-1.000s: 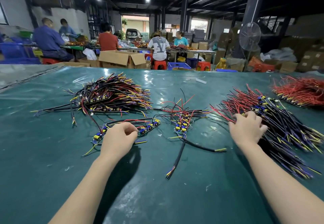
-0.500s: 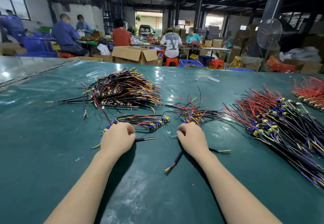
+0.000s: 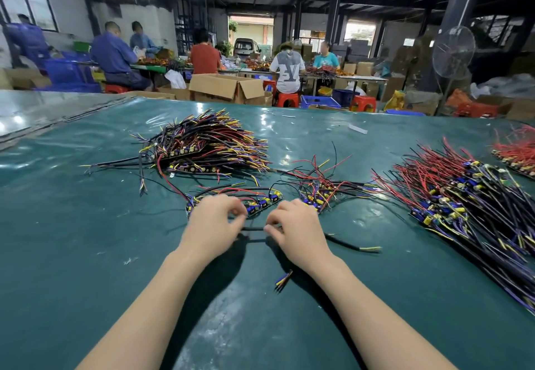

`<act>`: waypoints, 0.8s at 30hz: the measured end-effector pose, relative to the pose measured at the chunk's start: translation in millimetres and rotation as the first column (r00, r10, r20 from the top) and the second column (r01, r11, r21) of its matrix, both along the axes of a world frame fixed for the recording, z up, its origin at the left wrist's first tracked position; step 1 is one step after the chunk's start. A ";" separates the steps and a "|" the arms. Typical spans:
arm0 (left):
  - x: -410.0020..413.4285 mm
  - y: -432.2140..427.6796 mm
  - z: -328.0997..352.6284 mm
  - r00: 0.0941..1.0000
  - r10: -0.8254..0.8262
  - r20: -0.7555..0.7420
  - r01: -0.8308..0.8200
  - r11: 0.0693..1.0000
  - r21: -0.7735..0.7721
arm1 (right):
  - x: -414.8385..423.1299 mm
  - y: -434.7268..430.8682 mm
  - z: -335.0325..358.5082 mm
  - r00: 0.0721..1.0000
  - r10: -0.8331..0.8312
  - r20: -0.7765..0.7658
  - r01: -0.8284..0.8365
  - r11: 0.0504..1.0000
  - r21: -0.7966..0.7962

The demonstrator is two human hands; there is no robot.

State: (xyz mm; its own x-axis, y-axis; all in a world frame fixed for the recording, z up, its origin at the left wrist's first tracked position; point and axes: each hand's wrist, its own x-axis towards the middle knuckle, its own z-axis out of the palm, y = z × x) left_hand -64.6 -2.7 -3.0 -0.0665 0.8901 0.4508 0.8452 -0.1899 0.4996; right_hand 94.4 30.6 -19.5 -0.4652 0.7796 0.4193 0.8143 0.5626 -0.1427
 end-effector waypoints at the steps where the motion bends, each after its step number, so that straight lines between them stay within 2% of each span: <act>1: -5.7 0.3 2.1 0.990 0.137 0.035 -0.138 0.989 0.052 | 2.0 -0.3 0.8 0.996 -0.022 -0.085 0.021 1.000 -0.006; 2: -12.7 1.0 3.7 0.961 0.271 0.052 -0.273 0.961 0.037 | 4.1 -0.8 1.9 0.981 -0.022 -0.192 0.015 0.999 -0.040; 4: -26.2 2.6 3.4 0.893 0.450 0.006 -0.443 0.882 -0.162 | 6.2 -3.3 3.6 0.926 0.019 -0.377 -0.090 0.981 -0.173; 6: -30.6 2.9 -0.3 0.873 0.488 -0.004 -0.460 0.819 -0.345 | 3.3 -8.6 4.1 0.918 0.082 -0.388 -0.206 0.935 -0.290; 7: -29.9 3.6 -2.8 0.873 0.487 0.032 -0.444 0.819 -0.363 | 0.7 -10.8 2.9 0.931 0.116 -0.347 -0.233 0.918 -0.320; 9: -28.8 5.5 -6.2 0.872 0.461 0.162 -0.403 0.866 -0.294 | -3.3 -12.9 0.7 0.945 0.145 -0.292 -0.243 0.911 -0.334; 11: -30.9 9.5 -5.4 0.811 0.433 0.394 -0.367 0.900 -0.236 | -3.3 -11.1 0.6 0.938 0.121 -0.324 -0.229 0.920 -0.319; 12: -33.5 11.3 -2.6 0.715 0.409 0.568 -0.344 0.912 -0.223 | -2.3 -9.7 0.3 0.934 0.101 -0.343 -0.213 0.928 -0.306; 13: -36.3 12.1 1.7 0.557 0.355 0.751 -0.314 0.927 -0.205 | -1.3 -8.5 -0.1 0.932 0.080 -0.352 -0.191 0.937 -0.292; 14: -38.2 11.9 6.9 0.358 0.271 0.894 -0.277 0.945 -0.176 | -0.3 -7.0 -0.8 0.930 0.054 -0.364 -0.167 0.944 -0.286; 15: -39.4 12.1 10.9 0.167 0.182 0.969 -0.240 0.961 -0.139 | 0.2 -5.8 -1.7 0.921 0.025 -0.389 -0.149 0.944 -0.293; 16: -39.5 12.0 14.3 0.018 0.110 0.994 -0.222 0.970 -0.103 | 0.1 -4.4 -2.5 0.901 -0.004 -0.434 -0.147 0.938 -0.314; 17: -38.8 11.9 17.2 -0.092 0.048 0.995 -0.222 0.973 -0.068 | -0.4 -3.4 -2.7 0.865 -0.033 -0.501 -0.162 0.926 -0.341; 19: -35.4 10.5 20.9 -0.230 -0.093 0.969 -0.235 0.971 0.038 | -1.0 -1.3 -0.6 0.743 -0.103 -0.661 -0.228 0.890 -0.394; 21: -30.0 9.4 23.3 -0.317 -0.216 0.924 -0.250 0.958 0.138 | 0.7 -0.1 2.0 0.630 -0.165 -0.759 -0.273 0.868 -0.415; 22: -27.7 8.7 24.7 -0.351 -0.257 0.900 -0.268 0.949 0.167 | 1.8 0.3 3.0 0.631 -0.164 -0.758 -0.273 0.868 -0.415; 24: -25.0 7.9 26.4 -0.343 -0.282 0.896 -0.316 0.933 0.172 | 2.6 -1.1 3.1 0.768 -0.085 -0.635 -0.230 0.888 -0.397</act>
State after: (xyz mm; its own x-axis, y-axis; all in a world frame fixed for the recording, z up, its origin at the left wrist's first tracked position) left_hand -89.6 5.2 23.4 -0.6570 0.7485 -0.0907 -0.6722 -0.5271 0.5199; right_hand 97.0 29.5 -16.5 -0.2856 0.9214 0.2637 0.4103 0.3662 -0.8352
